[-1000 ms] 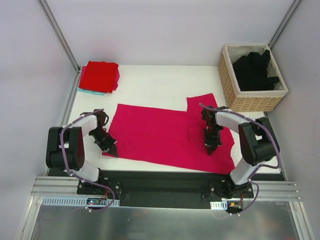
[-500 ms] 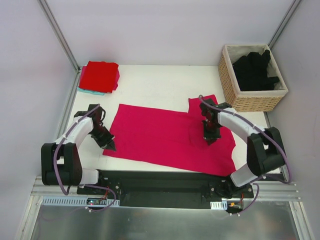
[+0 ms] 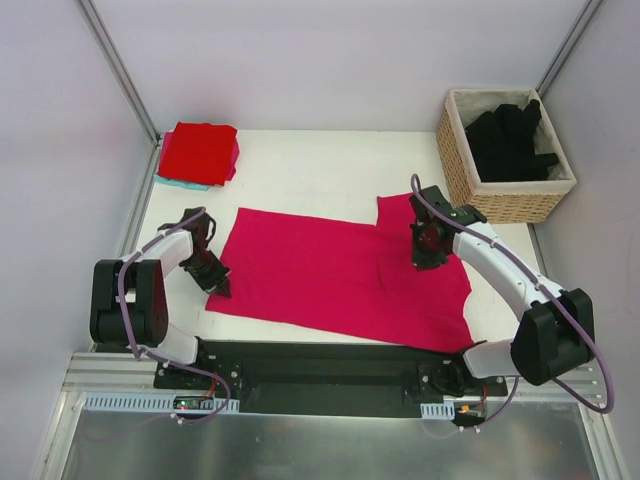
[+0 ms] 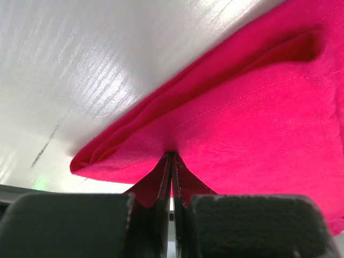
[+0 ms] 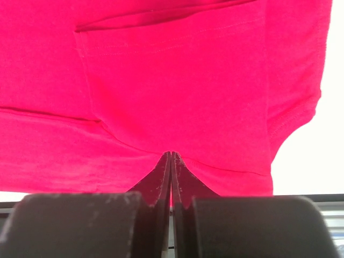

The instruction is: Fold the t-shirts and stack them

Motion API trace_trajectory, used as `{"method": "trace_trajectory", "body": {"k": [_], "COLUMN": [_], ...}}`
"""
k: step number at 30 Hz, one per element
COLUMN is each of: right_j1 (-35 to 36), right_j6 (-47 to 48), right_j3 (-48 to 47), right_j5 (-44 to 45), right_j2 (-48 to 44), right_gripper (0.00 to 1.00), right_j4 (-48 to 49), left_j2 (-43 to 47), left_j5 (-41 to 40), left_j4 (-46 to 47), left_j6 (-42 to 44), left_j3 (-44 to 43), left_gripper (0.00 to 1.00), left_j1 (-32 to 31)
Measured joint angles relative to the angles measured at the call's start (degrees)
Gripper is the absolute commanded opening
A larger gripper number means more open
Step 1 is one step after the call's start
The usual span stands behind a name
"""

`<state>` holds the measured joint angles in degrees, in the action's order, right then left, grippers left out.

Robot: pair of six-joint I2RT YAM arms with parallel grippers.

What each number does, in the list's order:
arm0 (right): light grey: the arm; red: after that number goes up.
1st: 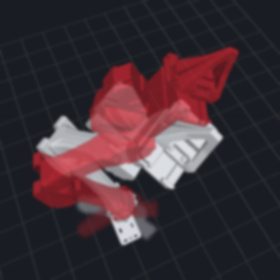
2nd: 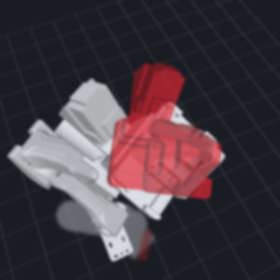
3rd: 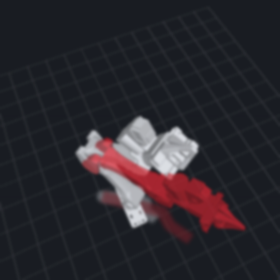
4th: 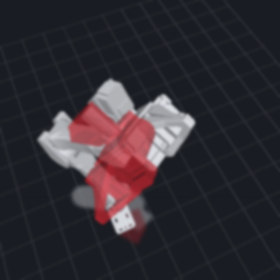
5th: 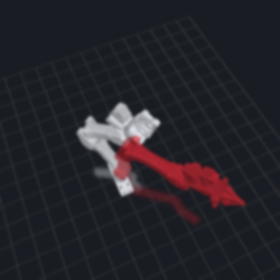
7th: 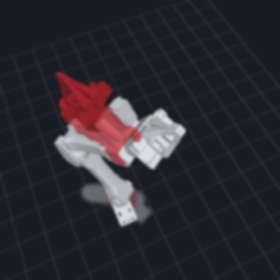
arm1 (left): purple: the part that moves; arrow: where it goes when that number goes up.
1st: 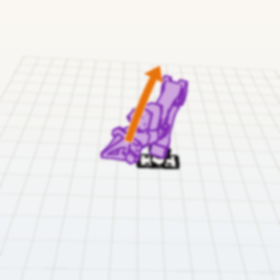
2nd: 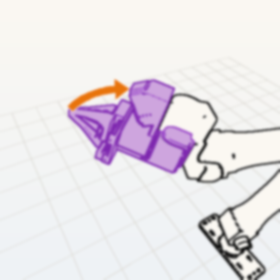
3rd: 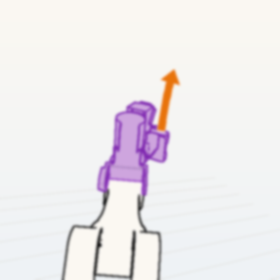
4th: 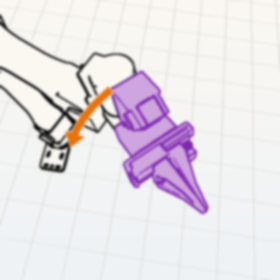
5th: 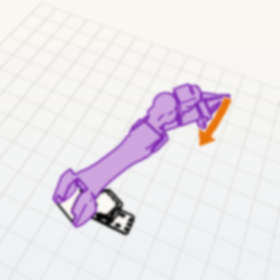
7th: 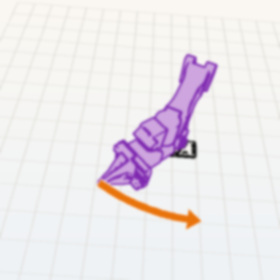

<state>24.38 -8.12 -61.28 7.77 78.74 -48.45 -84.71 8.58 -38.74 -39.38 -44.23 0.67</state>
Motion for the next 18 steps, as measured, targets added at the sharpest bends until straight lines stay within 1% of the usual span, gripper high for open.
{"method": "trace_trajectory", "body": {"k": [4, 8, 13, 18], "right_j1": [0.0, 0.0, 0.0, 0.0], "right_j6": [0.8, 1.7, 3.0, 4.6], "right_j3": [0.1, -0.1, -1.1, -2.8], "right_j5": [0.5, 0.8, 1.2, 2.1], "right_j2": [-1.6, -2.2, -2.2, -2.7], "right_gripper": [0.01, 0.01, 0.01, 0.01], "right_j4": [-0.5, -1.5, -3.0, -4.5], "left_j2": [-1.2, -2.4, -4.6, -5.6], "left_j5": [-0.6, -1.5, -1.6, -5.7], "left_j4": [0.5, -1.4, -7.1, -14.6], "left_j6": [-0.9, -3.2, -7.6, -12.5], "left_j3": [0.1, -0.4, -1.0, 0.3], "left_gripper": [0.00, 0.00, 0.00, 0.00], "left_j1": [0.0, 0.0, 0.0, 0.0]}}
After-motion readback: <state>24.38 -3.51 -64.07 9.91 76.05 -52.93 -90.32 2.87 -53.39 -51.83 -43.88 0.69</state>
